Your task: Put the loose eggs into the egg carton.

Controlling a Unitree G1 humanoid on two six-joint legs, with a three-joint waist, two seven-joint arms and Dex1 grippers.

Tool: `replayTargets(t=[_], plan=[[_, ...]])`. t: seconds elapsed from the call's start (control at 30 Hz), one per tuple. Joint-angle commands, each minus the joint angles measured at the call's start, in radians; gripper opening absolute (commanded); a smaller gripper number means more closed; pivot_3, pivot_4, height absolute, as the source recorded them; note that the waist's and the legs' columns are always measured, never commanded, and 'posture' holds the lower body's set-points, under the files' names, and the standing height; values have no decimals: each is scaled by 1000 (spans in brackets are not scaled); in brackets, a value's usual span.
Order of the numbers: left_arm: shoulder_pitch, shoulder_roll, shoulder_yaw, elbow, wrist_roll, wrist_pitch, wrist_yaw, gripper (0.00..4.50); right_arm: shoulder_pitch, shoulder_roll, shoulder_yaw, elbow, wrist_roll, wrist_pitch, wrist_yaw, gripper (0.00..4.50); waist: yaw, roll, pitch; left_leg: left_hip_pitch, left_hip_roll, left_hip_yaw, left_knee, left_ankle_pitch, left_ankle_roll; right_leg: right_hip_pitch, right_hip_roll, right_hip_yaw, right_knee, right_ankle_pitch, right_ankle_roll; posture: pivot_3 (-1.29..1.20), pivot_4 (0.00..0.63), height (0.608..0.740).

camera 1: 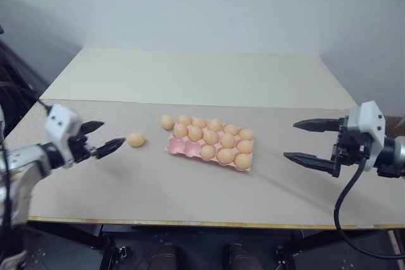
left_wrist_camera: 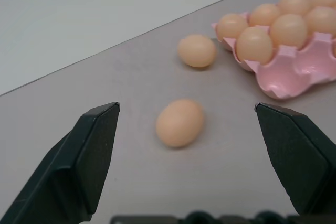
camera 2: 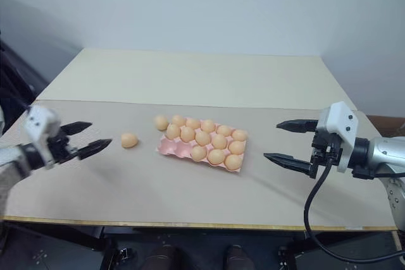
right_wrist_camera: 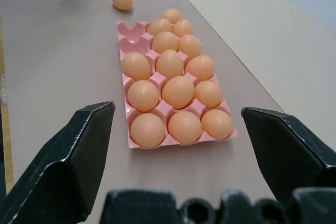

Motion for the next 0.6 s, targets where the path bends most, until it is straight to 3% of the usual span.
replayTargets(t=[0.03, 0.3, 0.4, 0.57, 0.6], plan=[[-104, -22, -89, 148, 73, -69, 3, 4480, -12, -13, -22, -32, 10, -21, -4, 4500, -2, 0, 0, -1, 0, 0, 0, 0, 0, 0, 0, 0, 0, 0, 1, 0, 150, 740], [-311, -104, -260, 518, 199, -211, -78, 4480, 22, -19, -74, -86, 33, 5, -24, 4500, -10, -1, 0, -4, -1, 0, 0, -1, 2, -2, 0, 0, -1, 3, 6, 0, 150, 740], [-341, -111, -288, 579, 235, -230, -81, 3863, 36, -19, -91, -101, 38, 11, -33, 4500, -12, -1, 0, -4, -1, 0, 0, -1, 2, -2, 0, 0, -1, 3, 6, 0, 150, 740], [-350, -121, -284, 592, 243, -237, -91, 2231, 61, -16, -107, -111, 39, 13, -47, 4500, -12, -1, 0, -4, -1, 0, 0, -1, 2, -2, 0, 0, -1, 4, 6, 0, 150, 740], [-348, -120, -281, 586, 242, -239, -93, 2077, 63, -16, -108, -113, 39, 13, -51, 4500, -12, -1, 0, -4, -1, 0, 0, -1, 2, -2, 0, 0, -1, 4, 7, 0, 150, 740]])
